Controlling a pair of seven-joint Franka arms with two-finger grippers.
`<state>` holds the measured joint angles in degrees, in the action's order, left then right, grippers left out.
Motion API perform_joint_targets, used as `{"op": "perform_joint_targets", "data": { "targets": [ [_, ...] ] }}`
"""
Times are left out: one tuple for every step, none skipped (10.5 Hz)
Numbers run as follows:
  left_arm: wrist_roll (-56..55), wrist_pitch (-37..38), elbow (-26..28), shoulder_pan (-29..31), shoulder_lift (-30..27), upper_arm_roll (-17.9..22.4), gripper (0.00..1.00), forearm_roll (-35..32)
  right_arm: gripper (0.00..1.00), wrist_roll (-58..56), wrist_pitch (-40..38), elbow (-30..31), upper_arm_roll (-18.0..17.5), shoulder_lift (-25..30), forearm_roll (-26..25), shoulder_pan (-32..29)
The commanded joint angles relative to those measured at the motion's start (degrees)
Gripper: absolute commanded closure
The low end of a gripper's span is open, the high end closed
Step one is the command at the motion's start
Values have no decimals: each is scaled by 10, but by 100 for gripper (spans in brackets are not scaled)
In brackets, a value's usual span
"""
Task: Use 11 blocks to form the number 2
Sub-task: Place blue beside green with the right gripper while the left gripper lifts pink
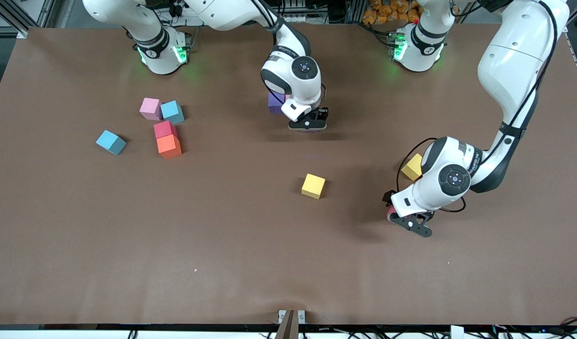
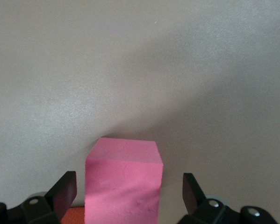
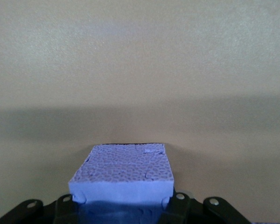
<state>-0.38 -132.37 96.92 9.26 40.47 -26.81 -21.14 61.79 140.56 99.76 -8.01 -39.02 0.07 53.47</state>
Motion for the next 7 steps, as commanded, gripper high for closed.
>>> {"op": "perform_joint_targets", "data": {
  "targets": [
    [-4,8,-12,-2,10,-1,0,-8,58,11,2,3,8,3,9,12],
    [-4,5,-11,-2,11,-1,0,-15,56,11,4,4,8,0,9,12],
    [-4,5,-11,-2,12,-1,0,-20,54,12,4,3,8,-3,9,12],
    [-6,4,-11,-1,14,-1,0,-20,45,12,3,3,8,-2,9,12],
    [-6,3,-11,0,15,-1,0,-20,19,12,4,3,8,-2,9,12],
    [-6,3,-11,0,16,-1,0,-20,0,11,3,3,8,-1,9,12],
    [-6,3,-11,0,16,-1,0,-20,0,11,2,3,8,0,9,11]
  ]
}}
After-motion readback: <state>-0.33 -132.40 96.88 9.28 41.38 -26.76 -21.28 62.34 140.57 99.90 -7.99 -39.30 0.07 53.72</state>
